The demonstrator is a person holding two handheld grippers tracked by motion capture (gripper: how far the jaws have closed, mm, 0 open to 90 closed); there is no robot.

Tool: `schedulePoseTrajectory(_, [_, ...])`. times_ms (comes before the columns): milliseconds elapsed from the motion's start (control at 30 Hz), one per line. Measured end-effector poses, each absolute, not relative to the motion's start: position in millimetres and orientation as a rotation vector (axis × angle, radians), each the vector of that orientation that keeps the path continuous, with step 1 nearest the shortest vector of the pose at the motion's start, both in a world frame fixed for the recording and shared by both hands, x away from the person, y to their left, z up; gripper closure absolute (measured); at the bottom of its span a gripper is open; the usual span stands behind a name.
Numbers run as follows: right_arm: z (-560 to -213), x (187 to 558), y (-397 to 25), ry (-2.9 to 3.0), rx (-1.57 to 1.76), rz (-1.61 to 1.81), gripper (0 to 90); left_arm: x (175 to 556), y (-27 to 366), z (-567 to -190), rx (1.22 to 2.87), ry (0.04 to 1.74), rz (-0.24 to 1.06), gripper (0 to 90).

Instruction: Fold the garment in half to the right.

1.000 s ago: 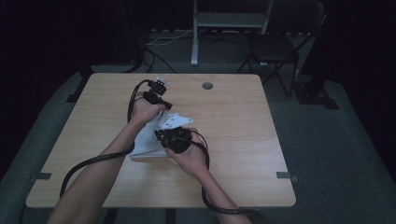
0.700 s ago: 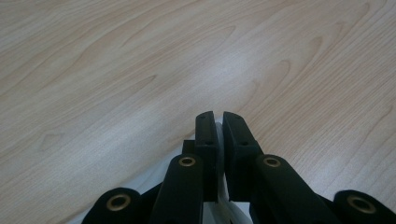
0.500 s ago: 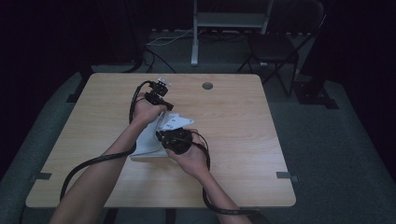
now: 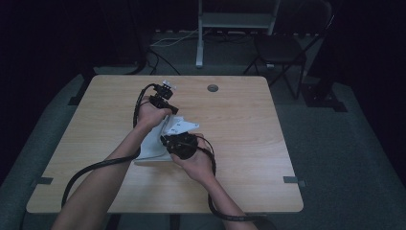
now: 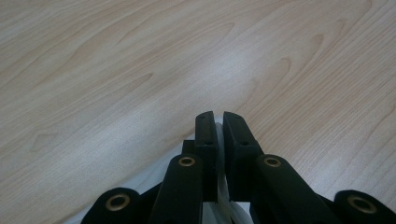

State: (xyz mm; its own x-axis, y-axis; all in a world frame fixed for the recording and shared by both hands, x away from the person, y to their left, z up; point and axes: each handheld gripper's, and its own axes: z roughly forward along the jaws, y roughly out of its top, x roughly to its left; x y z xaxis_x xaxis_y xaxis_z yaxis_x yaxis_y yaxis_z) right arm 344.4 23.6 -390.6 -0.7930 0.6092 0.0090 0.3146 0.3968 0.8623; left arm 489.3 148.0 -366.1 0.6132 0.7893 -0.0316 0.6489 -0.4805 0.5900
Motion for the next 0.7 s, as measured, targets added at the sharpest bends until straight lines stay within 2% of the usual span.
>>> schedulePoseTrajectory(700, [-395.9, 344.2, 20.2, 2.361, 0.815, 1.339, 81.9, 489.8, 144.3, -371.6, 2.284, 1.128, 0.323, 84.8])
